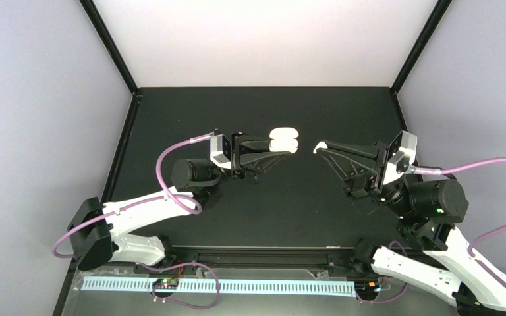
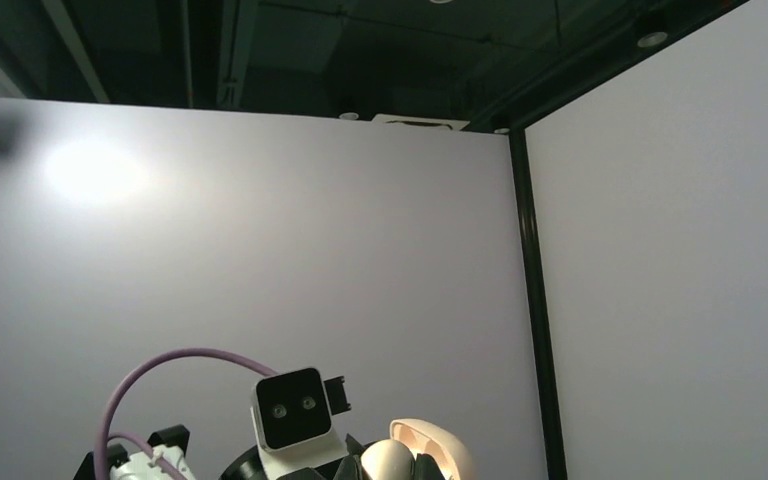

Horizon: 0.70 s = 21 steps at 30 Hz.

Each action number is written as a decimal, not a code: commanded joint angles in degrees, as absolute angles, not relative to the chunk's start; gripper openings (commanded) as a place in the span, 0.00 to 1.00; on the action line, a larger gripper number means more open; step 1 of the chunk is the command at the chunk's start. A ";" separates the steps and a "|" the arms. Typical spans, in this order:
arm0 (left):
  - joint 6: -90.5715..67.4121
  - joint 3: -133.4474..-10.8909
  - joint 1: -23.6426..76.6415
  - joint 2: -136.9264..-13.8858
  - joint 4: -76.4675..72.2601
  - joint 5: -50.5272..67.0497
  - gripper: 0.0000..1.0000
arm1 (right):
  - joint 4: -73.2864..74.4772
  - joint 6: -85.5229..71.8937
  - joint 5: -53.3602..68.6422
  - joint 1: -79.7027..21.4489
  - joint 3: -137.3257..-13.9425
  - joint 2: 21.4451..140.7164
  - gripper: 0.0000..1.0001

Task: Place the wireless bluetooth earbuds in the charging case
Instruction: Place the earbud in the charging case.

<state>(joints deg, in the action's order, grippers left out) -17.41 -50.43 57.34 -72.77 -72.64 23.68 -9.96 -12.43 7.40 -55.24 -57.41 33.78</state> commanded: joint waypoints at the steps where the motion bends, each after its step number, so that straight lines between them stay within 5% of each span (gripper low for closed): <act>1: -20.03 -52.38 57.18 -72.43 -75.76 27.24 0.02 | -9.23 -10.72 10.33 -55.11 -58.91 33.93 0.01; 21: -19.30 -54.89 57.22 -74.62 -73.76 37.52 0.02 | -5.69 -7.21 17.96 -55.10 -60.26 36.02 0.01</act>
<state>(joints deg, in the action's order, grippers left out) -19.18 -52.86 57.34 -73.71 -72.38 34.83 -6.07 -8.32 16.51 -55.24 -58.92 35.62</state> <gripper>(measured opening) 0.192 0.057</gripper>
